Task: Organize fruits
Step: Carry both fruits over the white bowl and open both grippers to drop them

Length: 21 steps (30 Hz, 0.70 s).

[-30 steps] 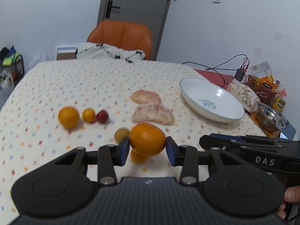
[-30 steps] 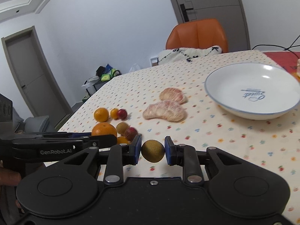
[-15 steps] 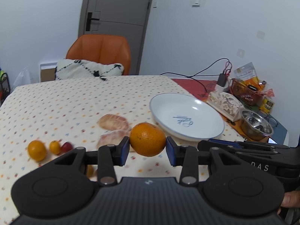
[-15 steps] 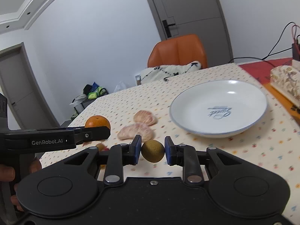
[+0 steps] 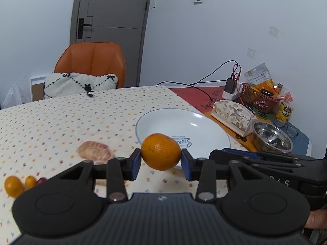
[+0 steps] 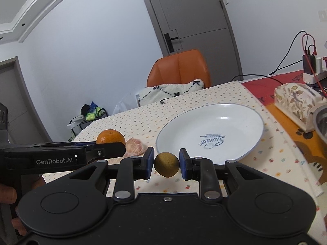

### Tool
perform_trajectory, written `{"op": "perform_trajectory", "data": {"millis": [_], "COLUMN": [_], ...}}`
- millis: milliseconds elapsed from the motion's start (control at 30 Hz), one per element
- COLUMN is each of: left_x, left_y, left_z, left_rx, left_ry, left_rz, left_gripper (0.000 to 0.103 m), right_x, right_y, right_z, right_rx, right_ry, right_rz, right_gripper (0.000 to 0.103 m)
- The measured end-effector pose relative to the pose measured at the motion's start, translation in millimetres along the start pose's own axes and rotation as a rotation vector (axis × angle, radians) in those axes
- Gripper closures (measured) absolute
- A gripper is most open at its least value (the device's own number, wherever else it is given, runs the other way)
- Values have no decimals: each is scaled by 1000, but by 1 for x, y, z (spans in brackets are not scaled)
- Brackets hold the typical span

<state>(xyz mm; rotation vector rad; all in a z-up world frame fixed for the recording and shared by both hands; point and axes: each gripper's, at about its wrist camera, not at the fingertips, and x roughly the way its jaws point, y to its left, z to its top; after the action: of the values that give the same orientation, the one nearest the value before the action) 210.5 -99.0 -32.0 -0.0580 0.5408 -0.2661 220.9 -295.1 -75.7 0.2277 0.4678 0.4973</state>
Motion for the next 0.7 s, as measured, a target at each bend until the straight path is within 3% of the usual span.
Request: {"op": "perform_trajectory", "data": {"millis": [400, 700], "left_x": [33, 66], "left_y": [-20, -26], "left_z": [18, 18], "left_rx": [31, 29], "left_ry": [1, 51], "left_rz": [-16, -22], "left_gripper": [63, 63], "right_x": [4, 17], "right_y": [-27, -40], "right_z": [13, 15], "right_rx": [18, 21], "right_ry": [-37, -23], "right_rz": [-24, -41], "right_gripper": [78, 78]}}
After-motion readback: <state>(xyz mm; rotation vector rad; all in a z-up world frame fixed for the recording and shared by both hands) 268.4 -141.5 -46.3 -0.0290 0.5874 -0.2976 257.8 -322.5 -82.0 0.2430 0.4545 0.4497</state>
